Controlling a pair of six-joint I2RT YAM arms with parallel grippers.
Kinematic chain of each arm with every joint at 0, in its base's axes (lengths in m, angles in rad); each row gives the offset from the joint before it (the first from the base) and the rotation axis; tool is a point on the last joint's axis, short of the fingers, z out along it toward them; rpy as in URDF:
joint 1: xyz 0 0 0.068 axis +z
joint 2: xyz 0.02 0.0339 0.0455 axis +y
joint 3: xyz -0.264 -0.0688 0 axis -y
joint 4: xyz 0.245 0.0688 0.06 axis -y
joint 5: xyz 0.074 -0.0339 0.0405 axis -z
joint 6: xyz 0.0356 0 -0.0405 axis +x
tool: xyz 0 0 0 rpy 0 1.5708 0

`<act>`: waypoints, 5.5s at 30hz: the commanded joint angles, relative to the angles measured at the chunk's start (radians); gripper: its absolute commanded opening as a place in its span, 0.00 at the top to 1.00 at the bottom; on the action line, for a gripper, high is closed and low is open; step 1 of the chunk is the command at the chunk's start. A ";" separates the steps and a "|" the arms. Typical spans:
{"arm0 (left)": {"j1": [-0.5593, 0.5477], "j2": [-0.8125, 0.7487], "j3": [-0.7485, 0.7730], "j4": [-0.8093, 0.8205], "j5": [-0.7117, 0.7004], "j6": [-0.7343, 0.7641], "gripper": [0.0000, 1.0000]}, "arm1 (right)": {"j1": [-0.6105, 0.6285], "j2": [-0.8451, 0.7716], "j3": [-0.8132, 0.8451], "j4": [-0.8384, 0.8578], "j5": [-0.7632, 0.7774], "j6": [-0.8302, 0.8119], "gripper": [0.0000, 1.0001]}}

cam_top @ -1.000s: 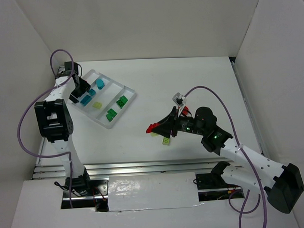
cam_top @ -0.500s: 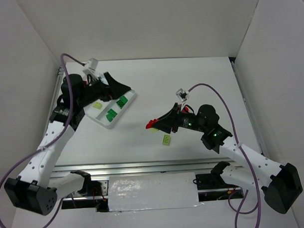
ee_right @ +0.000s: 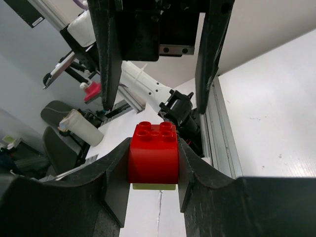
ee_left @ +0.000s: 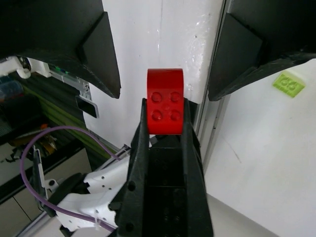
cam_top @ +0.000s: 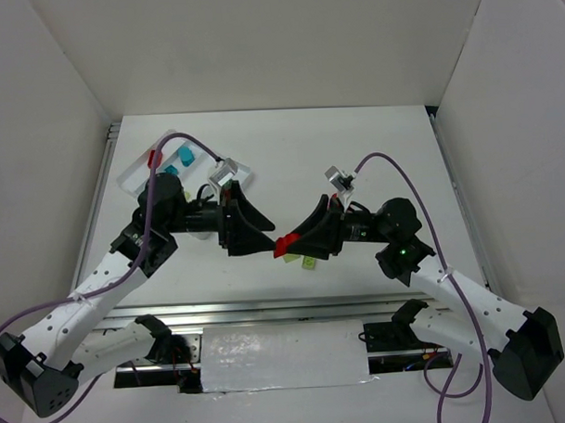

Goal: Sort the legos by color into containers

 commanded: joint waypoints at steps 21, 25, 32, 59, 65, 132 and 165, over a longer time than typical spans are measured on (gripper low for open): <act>-0.139 0.077 0.073 -0.036 -0.044 0.072 0.47 | 0.000 -0.011 0.076 -0.026 0.047 -0.021 1.00; -0.139 0.082 0.072 -0.036 -0.042 0.070 0.47 | -0.001 -0.017 0.077 -0.046 0.059 -0.033 1.00; -0.142 0.092 0.075 -0.036 -0.042 0.075 0.36 | 0.000 -0.033 0.084 -0.086 0.079 -0.062 1.00; -0.142 0.122 0.093 -0.163 -0.125 0.159 0.32 | 0.000 -0.134 0.094 -0.188 0.132 -0.137 1.00; -0.142 0.112 0.101 -0.151 -0.117 0.155 0.29 | 0.000 -0.105 0.100 -0.224 0.109 -0.171 1.00; 0.118 0.115 0.232 -0.387 -0.512 0.089 1.00 | -0.043 -0.019 0.168 -0.578 -0.035 -0.440 1.00; 0.787 1.248 1.121 -0.836 -1.300 -0.106 0.95 | -0.052 -0.080 0.105 -0.532 0.074 -0.387 1.00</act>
